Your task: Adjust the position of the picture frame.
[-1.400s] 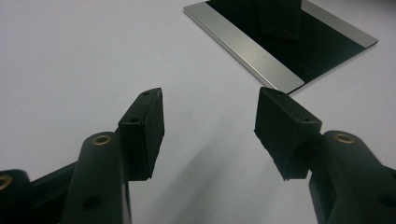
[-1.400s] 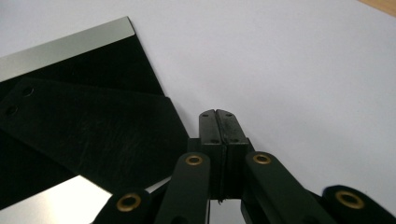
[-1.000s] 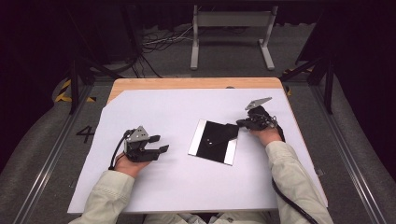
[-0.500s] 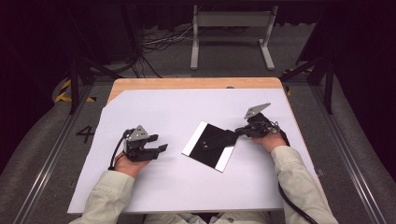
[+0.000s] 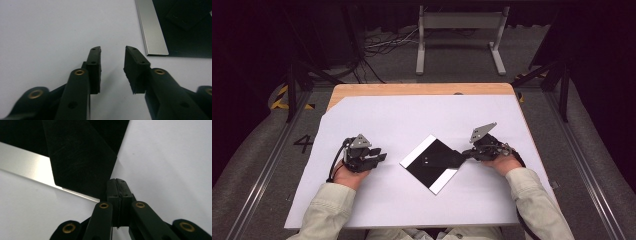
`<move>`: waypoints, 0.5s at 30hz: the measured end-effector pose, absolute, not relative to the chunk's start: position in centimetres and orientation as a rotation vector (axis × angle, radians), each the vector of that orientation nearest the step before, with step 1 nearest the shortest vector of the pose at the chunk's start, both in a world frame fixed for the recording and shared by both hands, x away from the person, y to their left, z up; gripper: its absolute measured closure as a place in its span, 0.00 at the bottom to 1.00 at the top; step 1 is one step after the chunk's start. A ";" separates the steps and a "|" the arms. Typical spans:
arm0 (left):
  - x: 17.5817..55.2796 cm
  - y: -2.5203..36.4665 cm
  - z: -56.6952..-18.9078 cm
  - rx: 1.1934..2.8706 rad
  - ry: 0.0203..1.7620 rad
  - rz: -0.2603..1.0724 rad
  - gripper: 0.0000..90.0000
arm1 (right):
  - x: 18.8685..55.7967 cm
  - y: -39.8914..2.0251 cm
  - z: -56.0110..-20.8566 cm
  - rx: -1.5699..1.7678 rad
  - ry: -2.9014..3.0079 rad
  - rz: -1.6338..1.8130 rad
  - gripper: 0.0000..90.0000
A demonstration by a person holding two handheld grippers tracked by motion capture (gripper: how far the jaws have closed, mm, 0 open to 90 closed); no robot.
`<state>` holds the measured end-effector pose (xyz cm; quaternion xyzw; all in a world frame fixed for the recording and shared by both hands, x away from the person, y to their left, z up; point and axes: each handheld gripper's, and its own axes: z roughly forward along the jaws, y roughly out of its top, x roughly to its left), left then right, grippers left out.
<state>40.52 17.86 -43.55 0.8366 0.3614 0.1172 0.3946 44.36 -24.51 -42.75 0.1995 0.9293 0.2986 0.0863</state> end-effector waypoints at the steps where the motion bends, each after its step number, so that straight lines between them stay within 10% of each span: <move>1: 40.5 17.8 -43.5 2.122 0.915 0.286 0.79 | 44.1 -24.4 -42.8 0.587 2.776 0.892 1.00; 15: 40.6 17.7 -43.4 2.138 0.910 0.213 1.00 | 40.3 -22.8 -43.0 0.497 2.820 0.933 1.00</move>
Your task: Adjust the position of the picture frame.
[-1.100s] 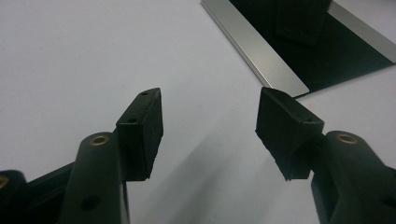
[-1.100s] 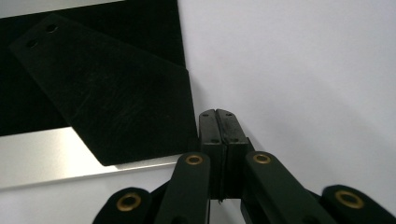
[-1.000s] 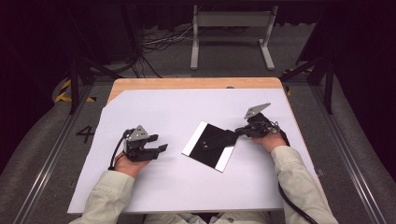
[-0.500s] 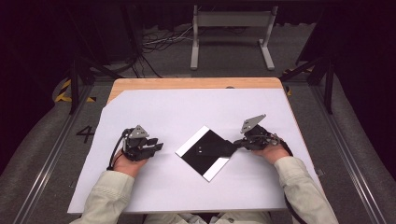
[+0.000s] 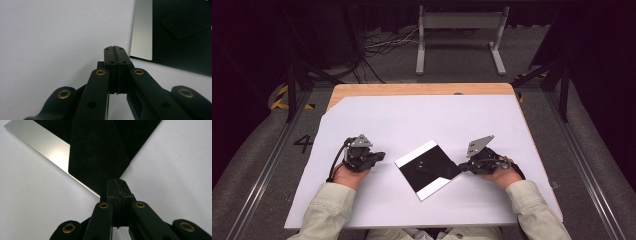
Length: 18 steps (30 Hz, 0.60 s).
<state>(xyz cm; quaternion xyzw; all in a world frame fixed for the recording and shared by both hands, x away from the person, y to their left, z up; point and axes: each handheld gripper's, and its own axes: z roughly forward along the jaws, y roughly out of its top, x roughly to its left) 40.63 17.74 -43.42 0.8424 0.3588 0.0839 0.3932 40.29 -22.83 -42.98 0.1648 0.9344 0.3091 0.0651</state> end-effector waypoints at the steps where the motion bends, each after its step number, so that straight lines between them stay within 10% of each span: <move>1: 40.7 17.7 -43.4 2.138 0.911 0.206 1.00 | 40.0 -22.6 -43.0 0.490 2.823 0.934 1.00; 18: 41.6 16.3 -43.8 2.179 0.969 0.140 1.00 | 38.6 -24.0 -40.8 0.473 2.653 0.946 1.00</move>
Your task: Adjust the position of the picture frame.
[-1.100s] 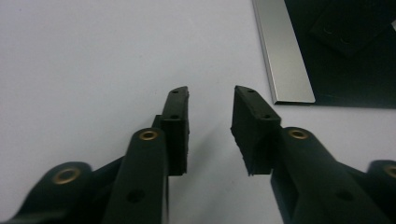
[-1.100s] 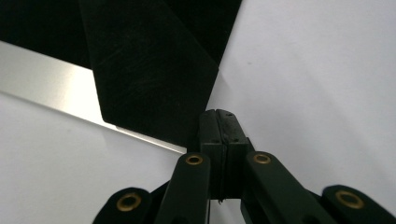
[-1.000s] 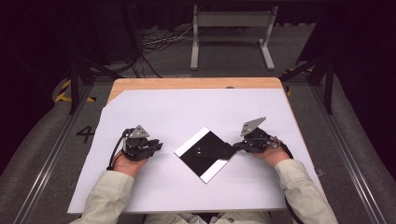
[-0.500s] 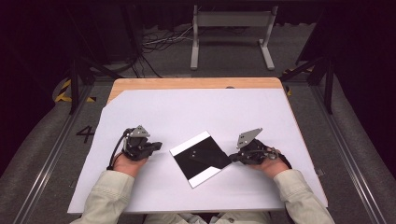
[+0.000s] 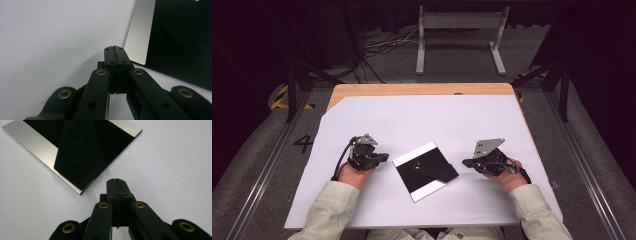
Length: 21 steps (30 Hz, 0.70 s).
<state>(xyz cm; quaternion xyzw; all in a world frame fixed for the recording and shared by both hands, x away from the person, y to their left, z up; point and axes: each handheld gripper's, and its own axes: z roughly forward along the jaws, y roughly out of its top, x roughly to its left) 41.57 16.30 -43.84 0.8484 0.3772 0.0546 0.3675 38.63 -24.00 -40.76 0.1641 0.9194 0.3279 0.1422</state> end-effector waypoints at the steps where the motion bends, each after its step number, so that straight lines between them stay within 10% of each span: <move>1: 41.7 16.0 -43.9 2.184 0.969 0.126 1.00 | 38.6 -24.2 -40.8 0.478 2.651 0.943 1.00; 21: 43.8 13.1 -44.1 2.242 0.925 0.068 1.00 | 37.5 -25.9 -40.5 0.546 2.627 0.943 1.00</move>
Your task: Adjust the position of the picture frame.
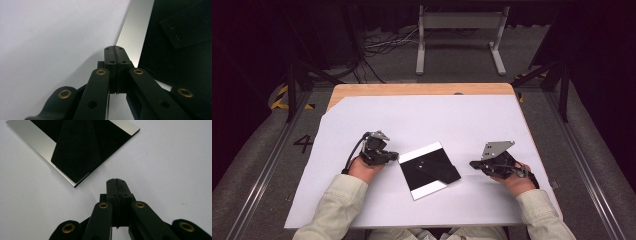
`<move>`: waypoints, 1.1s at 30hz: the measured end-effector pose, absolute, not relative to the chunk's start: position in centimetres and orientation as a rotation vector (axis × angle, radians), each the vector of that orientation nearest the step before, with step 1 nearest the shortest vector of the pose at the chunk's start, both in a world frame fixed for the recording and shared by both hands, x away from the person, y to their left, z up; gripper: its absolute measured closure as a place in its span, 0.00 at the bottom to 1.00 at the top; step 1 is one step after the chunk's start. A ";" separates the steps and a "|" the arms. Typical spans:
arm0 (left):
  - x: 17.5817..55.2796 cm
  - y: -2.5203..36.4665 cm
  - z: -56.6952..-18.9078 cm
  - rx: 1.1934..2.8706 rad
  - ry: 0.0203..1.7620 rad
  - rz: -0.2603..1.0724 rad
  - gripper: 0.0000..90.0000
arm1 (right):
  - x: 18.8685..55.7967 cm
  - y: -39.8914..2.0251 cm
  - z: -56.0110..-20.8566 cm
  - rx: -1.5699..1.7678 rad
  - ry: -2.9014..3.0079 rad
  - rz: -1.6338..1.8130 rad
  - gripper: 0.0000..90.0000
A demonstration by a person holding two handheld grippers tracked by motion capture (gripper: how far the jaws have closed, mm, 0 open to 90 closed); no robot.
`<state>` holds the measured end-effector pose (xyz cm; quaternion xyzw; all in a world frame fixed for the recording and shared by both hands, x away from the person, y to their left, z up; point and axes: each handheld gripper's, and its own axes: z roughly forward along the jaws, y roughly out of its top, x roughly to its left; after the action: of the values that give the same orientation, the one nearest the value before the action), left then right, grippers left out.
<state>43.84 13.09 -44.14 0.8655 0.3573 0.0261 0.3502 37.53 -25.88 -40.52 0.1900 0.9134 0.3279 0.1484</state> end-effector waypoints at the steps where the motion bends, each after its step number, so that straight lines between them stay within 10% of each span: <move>1: 44.1 12.7 -44.1 2.243 0.922 0.073 1.00 | 37.4 -26.0 -40.5 0.554 2.626 0.937 1.00; 33: 45.4 8.6 -43.1 2.171 0.748 0.148 1.00 | 36.3 -28.4 -39.3 0.711 2.561 0.993 1.00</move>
<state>45.44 8.56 -43.14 0.8614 0.2968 0.0588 0.4080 36.35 -28.37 -39.26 0.2478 0.8922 0.3460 0.1513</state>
